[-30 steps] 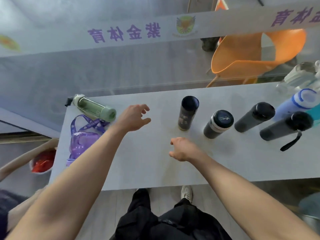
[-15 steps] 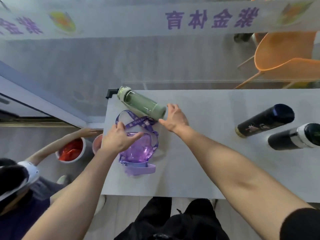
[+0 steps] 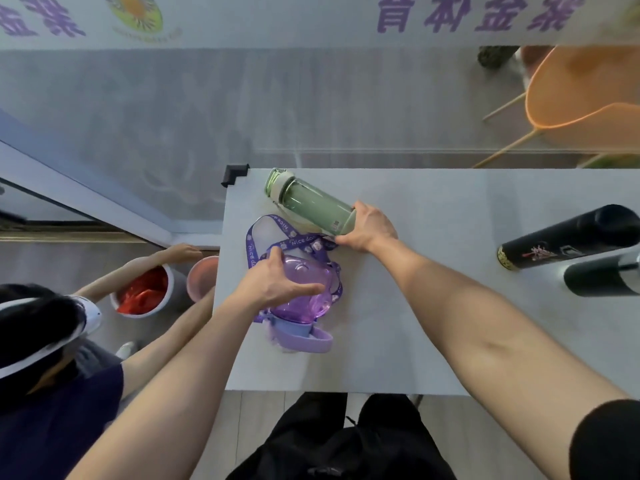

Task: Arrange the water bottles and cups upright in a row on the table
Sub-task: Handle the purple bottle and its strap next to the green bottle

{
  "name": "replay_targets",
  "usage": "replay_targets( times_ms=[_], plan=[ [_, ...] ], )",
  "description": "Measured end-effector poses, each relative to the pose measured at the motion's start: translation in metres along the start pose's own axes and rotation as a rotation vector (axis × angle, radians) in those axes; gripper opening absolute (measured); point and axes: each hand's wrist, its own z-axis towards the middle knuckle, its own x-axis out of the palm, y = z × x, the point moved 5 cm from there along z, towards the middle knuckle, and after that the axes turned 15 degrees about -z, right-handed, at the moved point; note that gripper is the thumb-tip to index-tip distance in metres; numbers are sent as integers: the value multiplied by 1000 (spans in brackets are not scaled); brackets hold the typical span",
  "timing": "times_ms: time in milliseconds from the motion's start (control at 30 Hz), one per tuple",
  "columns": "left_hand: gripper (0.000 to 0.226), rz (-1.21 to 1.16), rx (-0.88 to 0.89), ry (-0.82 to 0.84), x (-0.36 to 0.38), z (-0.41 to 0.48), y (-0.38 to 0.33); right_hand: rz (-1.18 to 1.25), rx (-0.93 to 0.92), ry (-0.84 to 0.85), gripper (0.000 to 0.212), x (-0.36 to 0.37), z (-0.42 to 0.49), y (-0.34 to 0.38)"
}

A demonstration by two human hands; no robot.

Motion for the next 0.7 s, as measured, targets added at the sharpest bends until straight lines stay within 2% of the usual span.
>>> replay_targets(
  times_ms=[133,333,467,567,633,700],
  plan=[
    [143,34,71,62,5,5,-21,-38,85,24,91,12,-35,-59],
    [131,115,114,148,12,11,-43,-123,171,76,96,23,-73,-118],
    [126,125,108,159,14,12,-47,-126,97,-54,111,4,-63,-87],
    [126,112,106,152,15,13,-46,-117,8,-106,115,-6,-40,-47],
    [127,99,100,154,17,16,-45,-96,-19,-98,113,-6,-24,-24],
    [128,96,93,164,18,18,-44,-99,-23,-83,100,-6,-13,-13]
  ],
)
